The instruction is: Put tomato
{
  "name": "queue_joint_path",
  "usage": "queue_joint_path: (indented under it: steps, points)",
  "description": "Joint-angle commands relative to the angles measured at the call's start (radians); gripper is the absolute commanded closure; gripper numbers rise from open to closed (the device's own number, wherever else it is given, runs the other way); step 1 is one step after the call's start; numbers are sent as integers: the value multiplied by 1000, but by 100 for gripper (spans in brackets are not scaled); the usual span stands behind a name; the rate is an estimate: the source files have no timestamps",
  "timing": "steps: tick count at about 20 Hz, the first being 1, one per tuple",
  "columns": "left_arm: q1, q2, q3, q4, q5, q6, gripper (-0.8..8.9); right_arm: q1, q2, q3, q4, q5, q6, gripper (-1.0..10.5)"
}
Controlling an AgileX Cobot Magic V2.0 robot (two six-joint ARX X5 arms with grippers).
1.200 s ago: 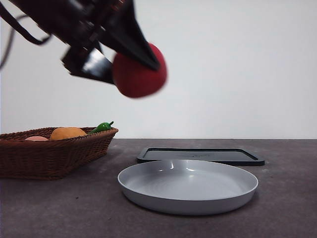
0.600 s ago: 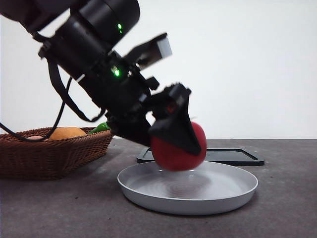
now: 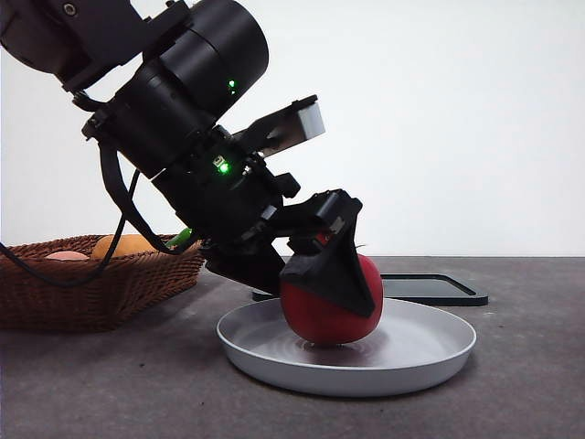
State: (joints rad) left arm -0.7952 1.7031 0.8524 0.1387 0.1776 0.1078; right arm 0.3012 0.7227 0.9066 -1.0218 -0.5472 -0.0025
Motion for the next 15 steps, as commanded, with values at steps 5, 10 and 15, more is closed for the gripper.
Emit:
queue_joint_path:
  steps: [5, 10, 15]
  points:
    - [-11, 18, 18, 3, -3, 8, 316, 5, 8, 16, -5, -3, 2, 543]
    - [-9, 1, 18, 0, -3, -46, 312, 5, 8, 16, -5, -3, 2, 543]
    - [-2, -89, 18, -32, -3, -48, 312, 5, 8, 16, -5, -3, 2, 543]
